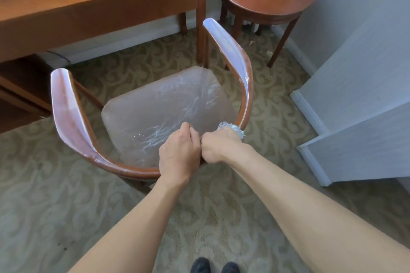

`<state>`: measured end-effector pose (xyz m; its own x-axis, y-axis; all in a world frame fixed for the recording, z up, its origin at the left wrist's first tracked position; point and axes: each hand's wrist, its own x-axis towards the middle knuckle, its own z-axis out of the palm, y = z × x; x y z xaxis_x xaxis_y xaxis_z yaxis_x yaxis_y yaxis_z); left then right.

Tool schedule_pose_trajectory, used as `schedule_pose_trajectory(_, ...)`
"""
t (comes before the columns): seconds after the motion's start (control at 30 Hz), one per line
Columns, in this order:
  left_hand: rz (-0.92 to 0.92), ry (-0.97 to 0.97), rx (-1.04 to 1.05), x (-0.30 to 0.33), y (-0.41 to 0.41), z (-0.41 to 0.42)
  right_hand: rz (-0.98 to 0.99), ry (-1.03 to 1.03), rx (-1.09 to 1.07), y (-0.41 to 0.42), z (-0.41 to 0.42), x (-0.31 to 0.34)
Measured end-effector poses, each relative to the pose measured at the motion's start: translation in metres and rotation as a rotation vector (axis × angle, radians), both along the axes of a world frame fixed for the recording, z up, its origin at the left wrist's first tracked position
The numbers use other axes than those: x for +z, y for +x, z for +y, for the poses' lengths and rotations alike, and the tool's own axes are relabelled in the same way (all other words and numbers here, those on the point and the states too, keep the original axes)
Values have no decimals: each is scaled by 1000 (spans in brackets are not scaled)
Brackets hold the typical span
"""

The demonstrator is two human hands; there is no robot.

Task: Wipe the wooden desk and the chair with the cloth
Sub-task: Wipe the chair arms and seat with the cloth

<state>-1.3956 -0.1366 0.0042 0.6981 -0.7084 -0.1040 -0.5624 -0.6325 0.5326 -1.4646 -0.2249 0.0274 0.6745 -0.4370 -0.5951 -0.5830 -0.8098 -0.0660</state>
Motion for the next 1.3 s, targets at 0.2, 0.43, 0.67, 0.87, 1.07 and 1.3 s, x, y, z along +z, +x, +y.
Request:
schedule_pose_trajectory(0.2, -4, 77, -61, -3, 1, -2, -20, -85, 0, -8, -15, -10)
schedule_pose_trajectory(0.43, -14, 101, -74, -2, 3, -2, 170, -270, 223, -14, -70, -6)
schedule_pose_trajectory(0.67, 64, 168, -25, 0, 3, -3, 175, -367, 202, -14, -110, -19)
schedule_pose_trajectory(0.87, 64, 126, 50, 1, 0, -3, 192, -261, 208, -10, -103, -8)
schedule_pose_trajectory(1.07, 21, 101, 98, 4, -4, -3, -54, 5, 221, -22, -26, 10)
schedule_pose_trajectory(1.3, 44, 147, 112, -1, 0, -4, -270, -14, 127, -48, -44, 17)
